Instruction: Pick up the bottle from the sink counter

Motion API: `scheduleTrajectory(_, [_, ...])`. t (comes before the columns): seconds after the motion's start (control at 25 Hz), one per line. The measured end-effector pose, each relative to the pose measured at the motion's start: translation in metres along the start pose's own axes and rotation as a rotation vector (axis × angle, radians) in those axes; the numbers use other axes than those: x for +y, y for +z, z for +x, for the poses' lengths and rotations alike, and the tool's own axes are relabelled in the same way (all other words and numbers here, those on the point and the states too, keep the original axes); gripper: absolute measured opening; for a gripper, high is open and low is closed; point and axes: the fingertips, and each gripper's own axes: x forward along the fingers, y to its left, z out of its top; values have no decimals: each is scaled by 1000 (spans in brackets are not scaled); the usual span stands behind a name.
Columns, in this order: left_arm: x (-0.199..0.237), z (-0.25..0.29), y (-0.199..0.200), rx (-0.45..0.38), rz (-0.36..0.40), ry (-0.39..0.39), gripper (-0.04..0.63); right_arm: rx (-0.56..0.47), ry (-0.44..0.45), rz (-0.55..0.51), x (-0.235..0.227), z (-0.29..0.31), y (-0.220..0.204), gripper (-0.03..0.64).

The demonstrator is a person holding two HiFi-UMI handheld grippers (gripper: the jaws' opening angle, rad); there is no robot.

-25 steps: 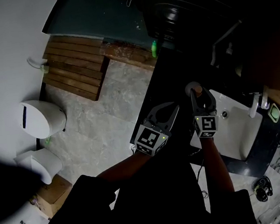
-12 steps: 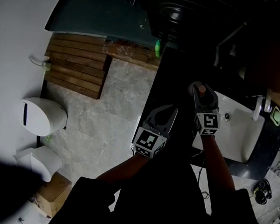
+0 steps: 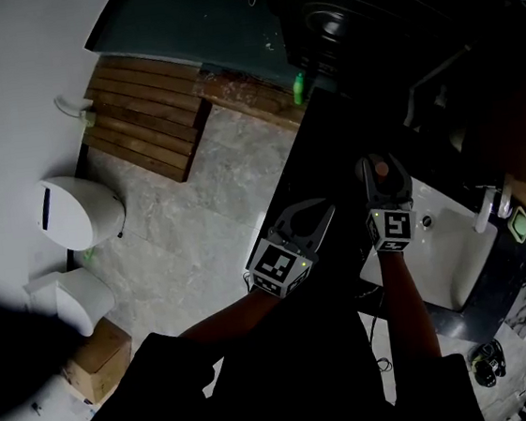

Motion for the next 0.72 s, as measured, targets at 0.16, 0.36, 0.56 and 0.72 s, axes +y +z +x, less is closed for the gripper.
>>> scheduleTrajectory(0.16, [2,0,-1,-1,-3,3,15,13,-9,-18,1,0,-2,164])
scheduleTrajectory(0.36, [5,1,0,-4,-10,8,15,4,4,-51,4,9,2,173])
scheduleTrajectory(0.56, [6,3,-1,-3,-16,7,15,-16,12,-57,4,9,6,167])
scheduleTrajectory(0.72, [8,3,1,-14,-20,9,15,-32,30,-26,4,4,13,135])
